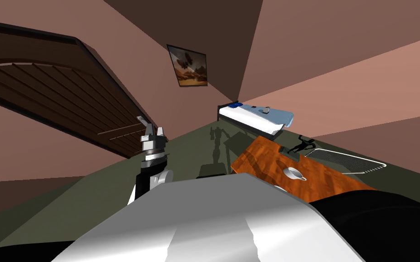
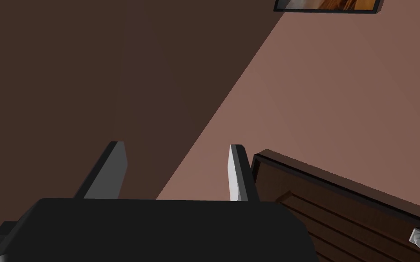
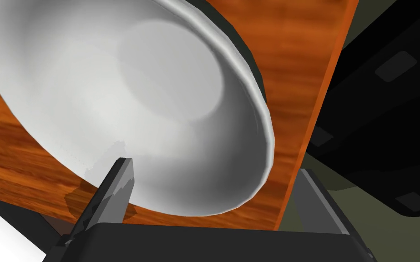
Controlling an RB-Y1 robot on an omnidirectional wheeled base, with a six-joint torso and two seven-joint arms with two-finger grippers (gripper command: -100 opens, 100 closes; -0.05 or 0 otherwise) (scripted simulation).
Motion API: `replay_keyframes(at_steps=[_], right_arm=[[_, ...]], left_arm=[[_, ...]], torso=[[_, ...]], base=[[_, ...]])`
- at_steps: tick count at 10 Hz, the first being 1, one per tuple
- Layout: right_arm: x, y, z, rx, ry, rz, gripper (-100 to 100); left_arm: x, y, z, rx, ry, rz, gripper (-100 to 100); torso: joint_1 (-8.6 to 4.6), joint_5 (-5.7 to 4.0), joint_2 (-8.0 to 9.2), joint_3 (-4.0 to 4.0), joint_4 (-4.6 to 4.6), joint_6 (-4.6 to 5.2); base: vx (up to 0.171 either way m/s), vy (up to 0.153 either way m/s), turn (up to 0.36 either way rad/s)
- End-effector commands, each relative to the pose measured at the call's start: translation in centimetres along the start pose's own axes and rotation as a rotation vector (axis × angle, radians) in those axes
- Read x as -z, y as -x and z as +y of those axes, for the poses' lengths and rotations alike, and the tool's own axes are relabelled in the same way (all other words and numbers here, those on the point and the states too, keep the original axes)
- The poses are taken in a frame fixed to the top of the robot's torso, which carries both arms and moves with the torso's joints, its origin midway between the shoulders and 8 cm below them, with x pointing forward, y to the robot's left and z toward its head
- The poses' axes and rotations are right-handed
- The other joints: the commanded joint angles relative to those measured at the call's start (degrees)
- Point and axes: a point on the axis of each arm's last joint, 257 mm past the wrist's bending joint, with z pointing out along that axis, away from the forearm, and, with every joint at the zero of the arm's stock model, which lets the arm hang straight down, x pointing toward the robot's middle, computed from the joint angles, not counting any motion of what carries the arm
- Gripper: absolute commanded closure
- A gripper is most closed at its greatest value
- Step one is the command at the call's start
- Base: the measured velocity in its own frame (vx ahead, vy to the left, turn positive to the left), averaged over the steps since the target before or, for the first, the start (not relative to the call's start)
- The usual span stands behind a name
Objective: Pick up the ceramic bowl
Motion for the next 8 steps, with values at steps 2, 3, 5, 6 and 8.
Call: replay_keyframes(at_steps=[2,3,5,6,8], right_arm=[[-0.9,1.0,-0.3,-0.035,0.001,0.010,-100],[-1.7,1.9,-0.7,-0.043,-0.001,0.018,-100],[-2.4,2.7,-1.1,-0.067,-0.004,0.027,-100],[-2.4,2.7,-1.1,-0.087,-0.003,0.027,-100],[-3.1,3.6,-1.5,-0.105,-0.008,0.036,-100]], left_arm=[[0.0,0.0,0.0,0.000,0.000,0.000,0],[0.0,0.0,0.0,0.000,0.000,0.000,0],[0.0,0.0,0.0,0.000,0.000,0.000,0],[0.0,0.0,0.0,0.000,0.000,0.000,0],[0.0,0.0,0.0,0.000,0.000,0.000,0]], torso=[[0.00,0.00,0.18,0.10,0.04,-0.03],[-0.01,0.00,0.17,0.10,0.04,0.01],[0.00,0.00,0.16,0.10,0.04,0.02],[-0.03,-0.01,0.17,0.10,0.04,-0.03],[0.07,0.01,0.12,0.07,0.03,-0.03]], base=[[-0.143,-0.016,0.130],[-0.142,-0.005,0.138],[-0.132,-0.014,0.158],[-0.113,0.001,0.097],[-0.122,0.008,0.144]])
